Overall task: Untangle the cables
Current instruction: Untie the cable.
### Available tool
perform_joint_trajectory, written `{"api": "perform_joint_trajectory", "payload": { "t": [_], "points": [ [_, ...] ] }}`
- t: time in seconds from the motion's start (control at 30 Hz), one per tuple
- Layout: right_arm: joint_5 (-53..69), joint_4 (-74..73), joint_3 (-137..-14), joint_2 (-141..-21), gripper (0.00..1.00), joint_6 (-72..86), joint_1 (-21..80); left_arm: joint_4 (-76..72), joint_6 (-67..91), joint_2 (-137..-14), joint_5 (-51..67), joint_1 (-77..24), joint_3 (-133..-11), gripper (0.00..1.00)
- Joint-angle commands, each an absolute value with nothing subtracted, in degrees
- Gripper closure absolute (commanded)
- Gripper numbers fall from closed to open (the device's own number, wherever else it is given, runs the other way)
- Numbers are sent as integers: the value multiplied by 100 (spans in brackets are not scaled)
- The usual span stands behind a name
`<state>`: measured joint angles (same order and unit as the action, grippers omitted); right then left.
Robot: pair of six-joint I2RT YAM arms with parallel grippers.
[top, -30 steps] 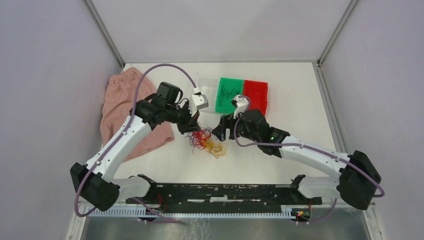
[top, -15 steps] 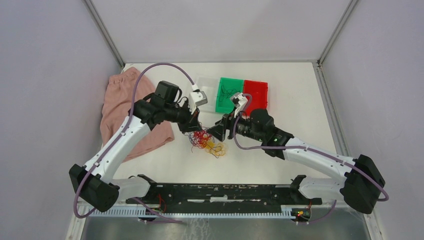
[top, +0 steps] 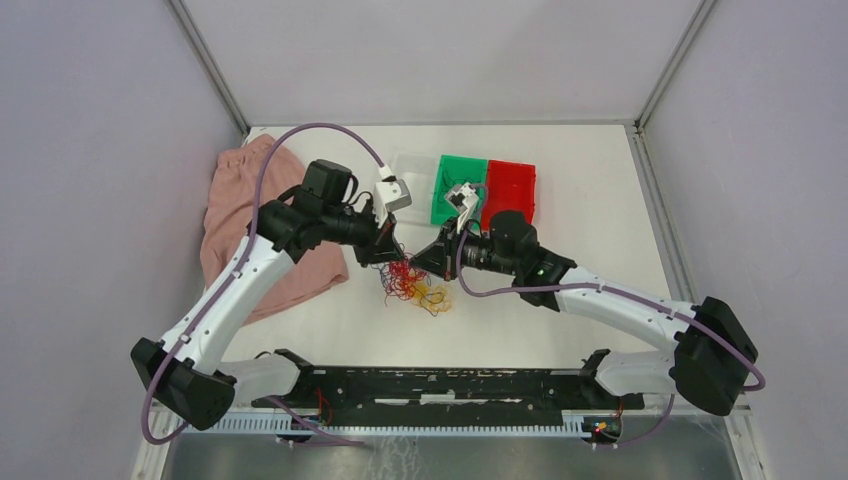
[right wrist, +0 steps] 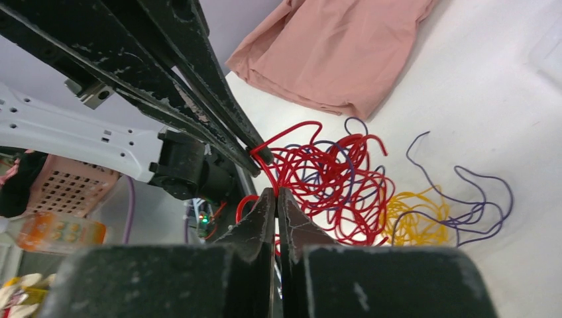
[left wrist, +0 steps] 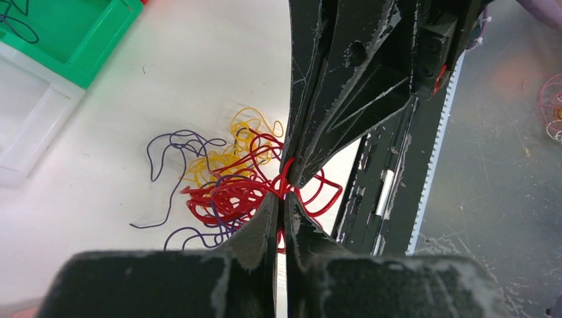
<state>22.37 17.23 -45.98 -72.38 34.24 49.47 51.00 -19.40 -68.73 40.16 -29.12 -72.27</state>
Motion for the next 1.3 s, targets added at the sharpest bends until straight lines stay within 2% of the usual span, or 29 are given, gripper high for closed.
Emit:
{"api": "perform_joint_trajectory", "payload": {
  "t": [0.0, 0.1, 0.23, 0.3, 0.4, 0.53, 0.7, 0.8, 0.87, 0.97, 1.1, 1.27],
  "points": [
    [2029, 1562, -4886, -6951, 100, 3342, 4898, 5097, -2023, -6627, 3792, -2937, -7331, 88],
    [1845, 1128, -4963, -6731, 100, 3123, 4870, 4935, -2110, -6521, 3257, -2942, -7179, 68],
    [2041, 784, -5141, -6730, 100, 3004, 4869, 4672, -2184, -6317, 2874, -2938, -7128, 34],
    [2213, 632, -5248, -6820, 100, 3011, 4869, 4560, -2284, -6182, 2942, -2940, -7155, 27],
    [2396, 531, -5373, -6941, 100, 3050, 4869, 4529, -2459, -6031, 3258, -2947, -7168, 23],
    [2511, 465, -5609, -7102, 100, 3085, 4869, 4610, -2527, -6070, 3887, -2945, -7090, 25],
    [2797, 92, -6050, -7234, 100, 3090, 4865, 4679, -2743, -6114, 4239, -2956, -6831, 31],
    [2963, -86, -6227, -7243, 100, 3035, 4869, 4466, -2959, -6042, 3955, -2957, -6627, 43],
    [3019, -118, -6267, -7210, 100, 3028, 4867, 4139, -2866, -5963, 3698, -2953, -6496, 57],
    [3115, -182, -6322, -7227, 100, 3037, 4867, 3633, -2560, -5813, 3540, -2953, -6386, 68],
    [3144, -334, -6335, -7236, 100, 2998, 4869, 3553, -2469, -5670, 3881, -2953, -6495, 69],
    [3123, -379, -6313, -7161, 100, 2971, 4869, 4281, -2586, -5708, 4726, -2953, -6751, 59]
  ]
}}
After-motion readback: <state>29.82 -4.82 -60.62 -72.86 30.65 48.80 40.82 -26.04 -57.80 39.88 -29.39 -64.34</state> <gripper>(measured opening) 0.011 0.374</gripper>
